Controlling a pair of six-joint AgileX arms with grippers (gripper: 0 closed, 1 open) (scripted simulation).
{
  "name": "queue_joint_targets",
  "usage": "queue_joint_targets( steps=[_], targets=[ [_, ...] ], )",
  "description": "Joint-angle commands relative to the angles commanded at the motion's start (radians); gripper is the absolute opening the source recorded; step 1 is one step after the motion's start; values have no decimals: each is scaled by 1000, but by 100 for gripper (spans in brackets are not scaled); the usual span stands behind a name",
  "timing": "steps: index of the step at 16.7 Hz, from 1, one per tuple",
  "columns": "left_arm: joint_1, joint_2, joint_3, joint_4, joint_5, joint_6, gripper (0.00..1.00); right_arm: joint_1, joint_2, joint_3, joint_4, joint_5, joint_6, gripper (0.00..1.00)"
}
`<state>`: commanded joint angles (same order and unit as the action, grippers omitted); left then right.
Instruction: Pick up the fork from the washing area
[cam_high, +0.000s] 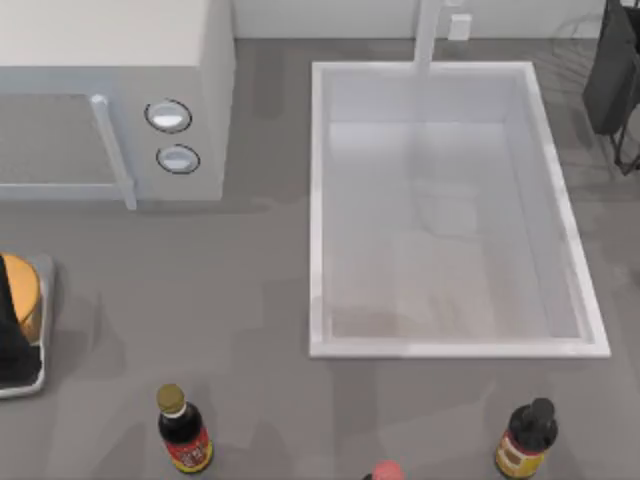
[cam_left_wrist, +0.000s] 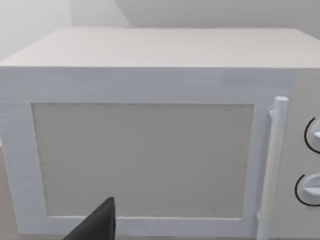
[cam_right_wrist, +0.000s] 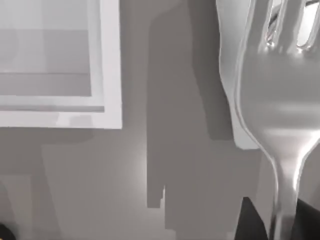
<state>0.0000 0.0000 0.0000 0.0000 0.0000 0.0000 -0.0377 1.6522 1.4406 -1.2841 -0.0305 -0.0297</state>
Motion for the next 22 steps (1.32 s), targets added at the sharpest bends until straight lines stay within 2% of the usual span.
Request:
queue_joint_targets(
  steps=[4,8,12,17,22],
  targets=[
    [0,0,0,0,0,0,100,-1,19,-38,199,-49,-11,0],
    [0,0,0,0,0,0,100,12,36,-204,350,-37,-2,0],
    [0,0,0,0,0,0,100,14,58,-352,363,18,12,0],
    [0,0,0,0,0,0,100,9,72,-371,368,31,14,0],
    [0,0,0,0,0,0,100,9,72,-371,368,31,14,38]
  ],
)
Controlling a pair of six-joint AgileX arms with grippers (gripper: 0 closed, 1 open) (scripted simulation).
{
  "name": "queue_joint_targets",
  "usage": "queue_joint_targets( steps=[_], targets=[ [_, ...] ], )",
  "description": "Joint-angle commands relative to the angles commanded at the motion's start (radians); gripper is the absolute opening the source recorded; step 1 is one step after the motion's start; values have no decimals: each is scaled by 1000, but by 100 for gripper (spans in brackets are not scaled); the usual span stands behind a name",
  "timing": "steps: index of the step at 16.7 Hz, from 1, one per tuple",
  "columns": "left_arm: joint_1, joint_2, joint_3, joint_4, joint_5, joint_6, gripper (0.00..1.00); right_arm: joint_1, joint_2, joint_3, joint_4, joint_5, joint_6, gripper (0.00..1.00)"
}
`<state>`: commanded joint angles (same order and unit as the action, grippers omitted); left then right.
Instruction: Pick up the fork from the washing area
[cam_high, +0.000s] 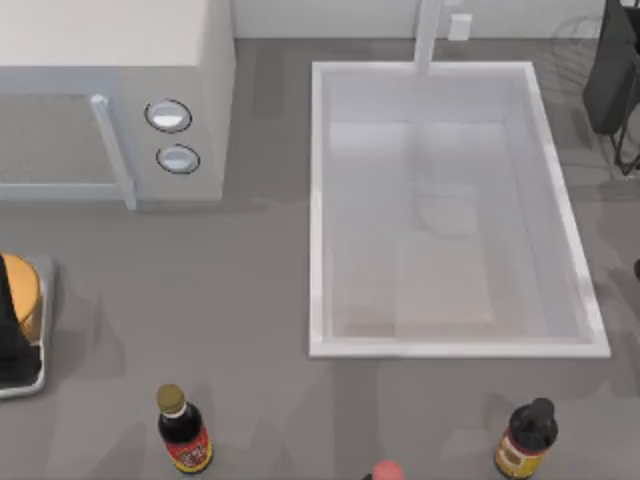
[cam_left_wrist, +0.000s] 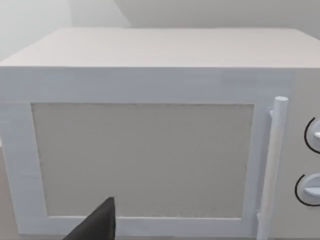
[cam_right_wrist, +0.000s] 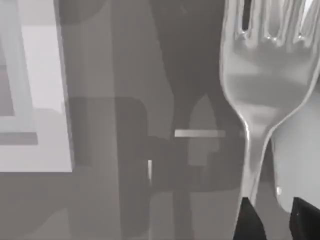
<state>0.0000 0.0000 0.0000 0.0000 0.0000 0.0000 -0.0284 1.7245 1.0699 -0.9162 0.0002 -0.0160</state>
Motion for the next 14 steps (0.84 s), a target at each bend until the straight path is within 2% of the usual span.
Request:
queue_joint_targets(
  steps=[8,14],
  targets=[
    [0,0,0,0,0,0,100,0,0,0,0,0,0,98],
    [0,0,0,0,0,0,100,0,0,0,0,0,0,100]
  ],
)
